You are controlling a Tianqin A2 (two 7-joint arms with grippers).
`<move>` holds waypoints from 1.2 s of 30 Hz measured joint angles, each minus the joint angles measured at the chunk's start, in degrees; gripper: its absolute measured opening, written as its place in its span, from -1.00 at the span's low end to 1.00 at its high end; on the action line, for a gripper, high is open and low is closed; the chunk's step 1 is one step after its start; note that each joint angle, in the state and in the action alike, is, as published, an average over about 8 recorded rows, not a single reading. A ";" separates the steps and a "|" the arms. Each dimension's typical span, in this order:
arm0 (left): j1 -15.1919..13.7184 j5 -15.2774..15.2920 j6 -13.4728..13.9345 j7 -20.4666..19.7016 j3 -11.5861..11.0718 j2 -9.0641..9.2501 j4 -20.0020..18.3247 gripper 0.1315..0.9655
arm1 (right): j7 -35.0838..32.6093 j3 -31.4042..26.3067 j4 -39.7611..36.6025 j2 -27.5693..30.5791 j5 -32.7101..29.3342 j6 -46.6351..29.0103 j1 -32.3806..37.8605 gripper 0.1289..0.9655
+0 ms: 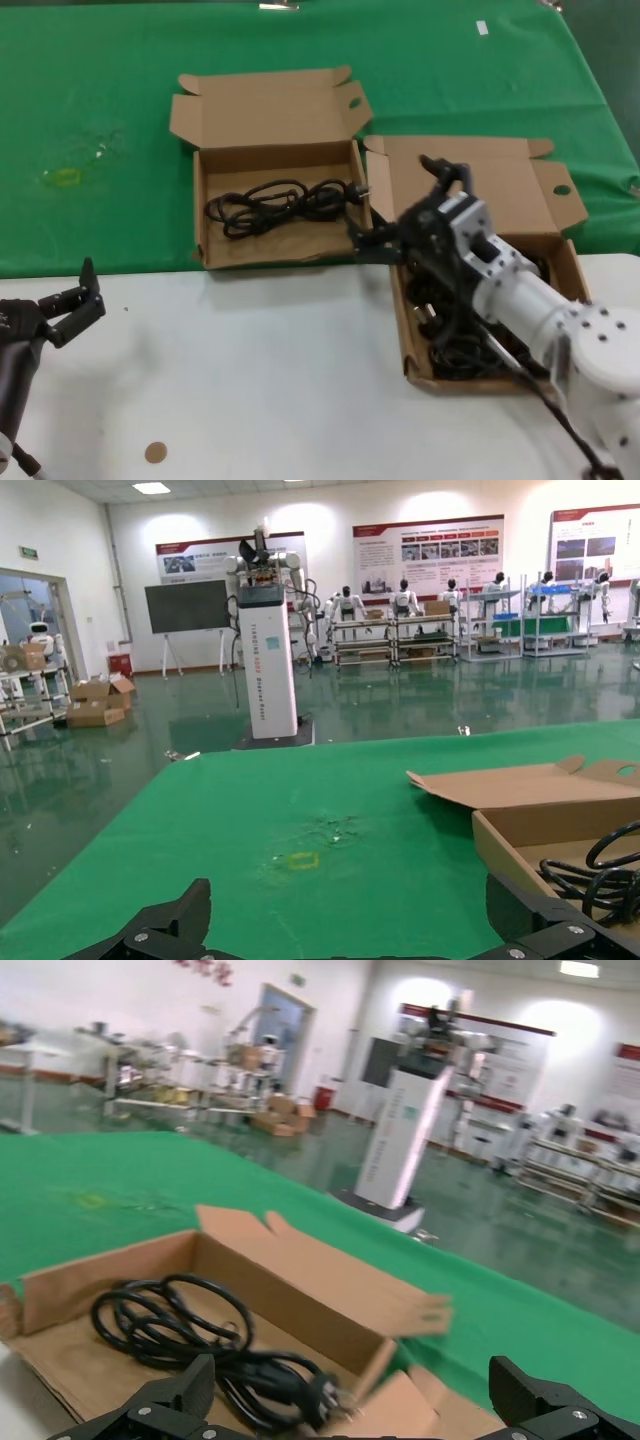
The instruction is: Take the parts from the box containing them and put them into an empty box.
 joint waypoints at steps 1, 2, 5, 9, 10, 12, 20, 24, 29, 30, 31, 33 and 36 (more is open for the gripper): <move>0.00 0.00 0.00 0.00 0.00 0.00 0.00 0.91 | 0.50 0.40 1.01 0.14 0.34 0.77 -1.08 1.00; 0.00 0.00 0.00 0.00 0.00 0.00 0.00 0.93 | 1.00 0.79 1.99 0.28 0.66 1.55 -2.13 1.00; 0.00 0.00 0.00 0.00 0.00 0.00 0.00 0.98 | 2.47 1.94 4.92 0.69 1.63 3.78 -5.30 1.00; 0.00 0.00 0.00 0.00 0.00 0.00 0.00 1.00 | 4.48 3.52 8.95 1.25 2.96 6.85 -9.56 1.00; 0.00 0.00 0.00 0.00 0.00 0.00 0.00 1.00 | 4.99 3.93 9.97 1.40 3.30 7.63 -10.66 1.00; 0.00 0.00 0.00 0.00 0.00 0.00 0.00 1.00 | 5.97 4.71 11.96 1.68 3.96 9.15 -12.78 1.00; 0.00 -0.01 0.00 0.00 0.00 0.00 0.00 1.00 | 9.25 7.32 18.61 2.61 6.16 14.18 -19.84 1.00; 0.00 -0.01 0.00 0.00 0.00 0.00 0.00 1.00 | 9.67 7.64 19.42 2.73 6.43 14.83 -20.70 1.00; 0.00 -0.01 0.00 0.00 0.00 0.00 0.00 1.00 | 9.70 7.67 19.48 2.74 6.45 14.88 -20.78 1.00; 0.00 -0.01 0.00 0.00 0.00 0.00 0.00 1.00 | 9.70 7.67 19.48 2.74 6.45 14.88 -20.78 1.00; 0.00 -0.01 0.00 0.00 0.00 0.00 0.00 1.00 | 9.70 7.67 19.48 2.74 6.45 14.88 -20.78 1.00; 0.00 -0.01 0.00 0.00 0.00 0.00 0.00 1.00 | 9.70 7.67 19.49 2.74 6.45 14.88 -20.78 1.00; 0.00 -0.01 0.00 0.00 0.00 0.00 0.00 1.00 | 9.70 7.67 19.49 2.74 6.45 14.88 -20.78 1.00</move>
